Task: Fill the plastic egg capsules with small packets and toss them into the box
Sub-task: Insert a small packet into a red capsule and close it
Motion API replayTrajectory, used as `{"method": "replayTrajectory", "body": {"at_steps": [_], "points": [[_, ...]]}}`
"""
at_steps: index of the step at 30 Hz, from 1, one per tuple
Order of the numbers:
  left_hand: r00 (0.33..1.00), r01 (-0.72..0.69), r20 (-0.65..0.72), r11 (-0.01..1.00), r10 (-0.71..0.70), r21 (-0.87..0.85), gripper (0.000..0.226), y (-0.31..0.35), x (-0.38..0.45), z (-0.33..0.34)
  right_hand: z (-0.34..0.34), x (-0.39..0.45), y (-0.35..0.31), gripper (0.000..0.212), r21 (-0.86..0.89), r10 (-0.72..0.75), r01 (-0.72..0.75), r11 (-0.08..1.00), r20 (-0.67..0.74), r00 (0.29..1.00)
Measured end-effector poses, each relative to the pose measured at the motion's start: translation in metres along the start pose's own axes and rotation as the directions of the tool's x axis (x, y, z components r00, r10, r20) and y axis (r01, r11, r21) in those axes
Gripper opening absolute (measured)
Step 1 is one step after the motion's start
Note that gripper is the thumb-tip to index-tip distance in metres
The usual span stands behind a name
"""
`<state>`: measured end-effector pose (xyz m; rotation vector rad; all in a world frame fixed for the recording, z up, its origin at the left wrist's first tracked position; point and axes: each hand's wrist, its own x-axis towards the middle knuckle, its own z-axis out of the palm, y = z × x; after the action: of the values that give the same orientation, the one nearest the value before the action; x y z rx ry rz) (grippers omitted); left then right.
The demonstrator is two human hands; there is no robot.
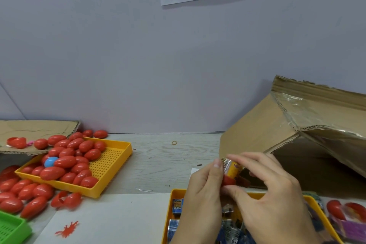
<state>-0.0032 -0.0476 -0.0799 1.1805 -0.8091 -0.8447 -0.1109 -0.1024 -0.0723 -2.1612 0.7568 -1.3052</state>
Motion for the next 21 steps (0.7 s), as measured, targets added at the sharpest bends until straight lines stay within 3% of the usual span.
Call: {"method": "replayTrajectory", "body": {"at_steps": [7,12,16,21], "points": [[0.999,-0.017,-0.026,0.996,0.02,0.085,0.054,-0.0015,-0.0036,0.0105,0.0008,-0.0006,0.0051,0.059,-0.061,-0.006,0.002,0.998,-0.055,0.998],[0.999,-0.028,-0.027,0.995,0.03,0.093,0.039,0.003,-0.0049,0.0101,0.0004,0.0004,0.0012,0.062,-0.009,0.014,-0.014,1.0,-0.039,0.999],[0.999,-0.036,-0.006,0.99,0.037,0.139,0.044,0.0036,-0.0026,0.0064,-0.0011,0.0008,-0.0016,0.071,0.021,0.013,-0.012,1.0,-0.035,0.999],[0.999,-0.031,0.043,0.986,0.024,0.163,0.032,0.0072,-0.0043,0.0042,-0.0021,0.0011,0.0028,0.062,0.015,0.011,-0.011,1.0,-0.013,1.0]]}}
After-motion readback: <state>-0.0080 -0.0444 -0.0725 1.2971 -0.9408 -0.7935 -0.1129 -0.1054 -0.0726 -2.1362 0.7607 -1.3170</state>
